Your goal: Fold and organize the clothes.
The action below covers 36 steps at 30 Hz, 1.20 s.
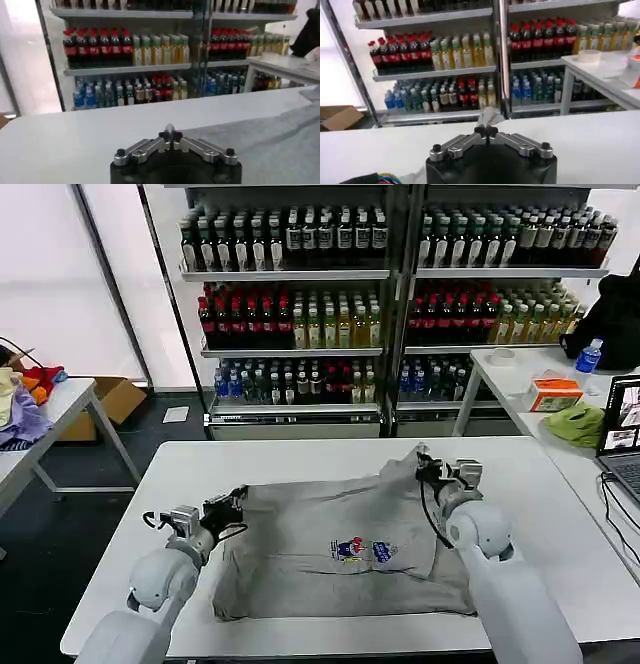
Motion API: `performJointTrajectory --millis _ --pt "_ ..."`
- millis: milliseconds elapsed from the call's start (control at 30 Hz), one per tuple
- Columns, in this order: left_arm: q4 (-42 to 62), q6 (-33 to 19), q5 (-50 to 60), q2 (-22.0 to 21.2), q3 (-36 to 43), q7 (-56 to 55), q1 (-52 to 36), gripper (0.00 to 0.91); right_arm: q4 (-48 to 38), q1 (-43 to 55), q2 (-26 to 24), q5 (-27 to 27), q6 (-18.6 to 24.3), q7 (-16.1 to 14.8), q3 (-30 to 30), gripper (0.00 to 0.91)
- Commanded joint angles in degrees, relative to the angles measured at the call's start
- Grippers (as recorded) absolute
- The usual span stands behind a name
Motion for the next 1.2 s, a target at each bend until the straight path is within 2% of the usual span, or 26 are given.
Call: performJointTrajectory --millis 33,467,800,967,1200 --pt "-7.25 -0.38 1.15 0.08 -1.85 0.22 6.64 0.010 9.17 -9.40 -2.14 1.07 0.03 0.93 4.23 0.000" --pt "-12.91 -1.45 4.97 -1.17 -2.40 1.32 14.86 0.010 18.28 -22.07 -1.34 1.15 0.10 1.43 9.14 0.000" --pt "-19.60 -2.07 4.93 -1.37 -4.93 0.70 20.05 0.010 21.00 -25.63 -1.20 1.17 0.27 1.28 11.57 0.000" --pt "-20.54 -2.57 4.15 -0.44 -6.73 -0.60 19.45 0.010 21.95 -24.65 -2.19 1.60 0.14 1.42 12.74 0.000" --pt "-21.66 -3.66 3.90 -0.62 -7.53 -0.47 21.58 0.010 23.01 -28.59 -2.26 1.62 0.75 0.90 13.66 0.000"
